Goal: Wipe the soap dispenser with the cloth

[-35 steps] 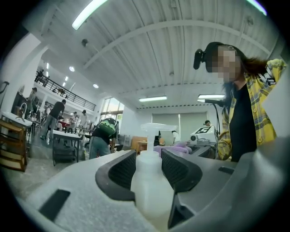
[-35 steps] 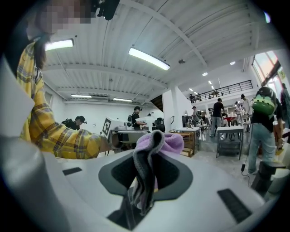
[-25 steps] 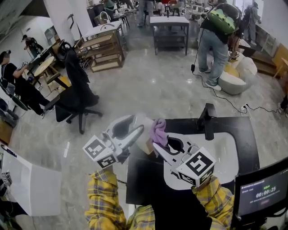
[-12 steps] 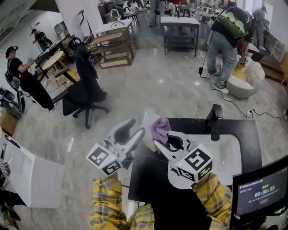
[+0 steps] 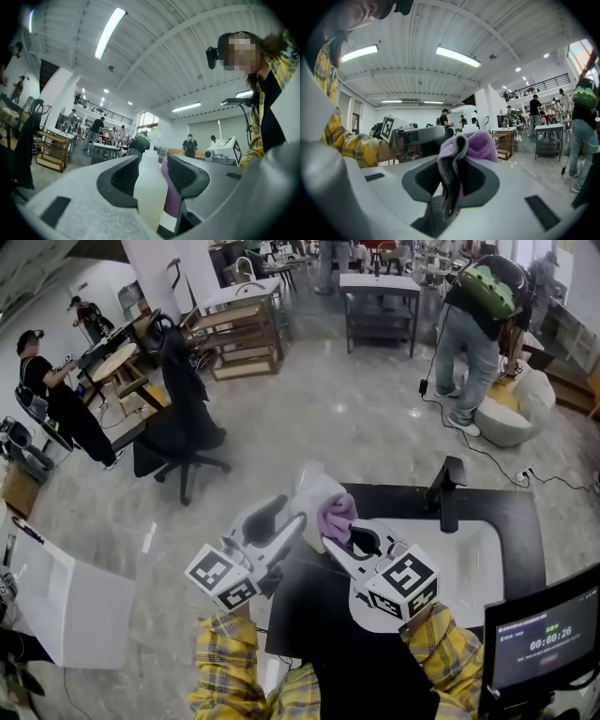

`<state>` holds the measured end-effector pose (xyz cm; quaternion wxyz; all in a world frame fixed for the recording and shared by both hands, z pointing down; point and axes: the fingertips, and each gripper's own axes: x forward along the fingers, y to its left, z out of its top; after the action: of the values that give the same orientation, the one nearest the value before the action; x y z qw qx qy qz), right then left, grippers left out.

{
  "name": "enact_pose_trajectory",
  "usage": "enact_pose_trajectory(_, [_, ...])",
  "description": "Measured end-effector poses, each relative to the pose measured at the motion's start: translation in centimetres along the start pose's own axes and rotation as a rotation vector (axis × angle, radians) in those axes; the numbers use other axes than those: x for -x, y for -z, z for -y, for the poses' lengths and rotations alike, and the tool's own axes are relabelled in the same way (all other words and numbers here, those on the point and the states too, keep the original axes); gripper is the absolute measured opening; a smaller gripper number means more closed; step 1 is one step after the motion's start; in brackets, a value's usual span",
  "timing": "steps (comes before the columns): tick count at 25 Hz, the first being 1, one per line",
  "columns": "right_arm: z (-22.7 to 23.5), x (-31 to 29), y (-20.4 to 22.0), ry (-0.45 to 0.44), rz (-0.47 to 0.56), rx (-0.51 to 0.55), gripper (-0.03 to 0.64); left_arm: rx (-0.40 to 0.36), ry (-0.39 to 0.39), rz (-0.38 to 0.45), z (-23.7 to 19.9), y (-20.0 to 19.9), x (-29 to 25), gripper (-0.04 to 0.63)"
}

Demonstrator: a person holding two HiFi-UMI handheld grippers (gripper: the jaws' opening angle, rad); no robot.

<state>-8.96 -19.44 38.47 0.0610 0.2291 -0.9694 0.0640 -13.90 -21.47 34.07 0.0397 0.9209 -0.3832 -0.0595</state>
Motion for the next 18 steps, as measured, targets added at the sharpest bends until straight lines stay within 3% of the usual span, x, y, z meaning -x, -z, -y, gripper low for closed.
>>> enact_pose_trajectory(18, [-0.2,-1.1,8.6,-0.007,-0.156,-0.131,0.080,0.011,-0.043,0.003,0.5,0.1,1.8,0.167])
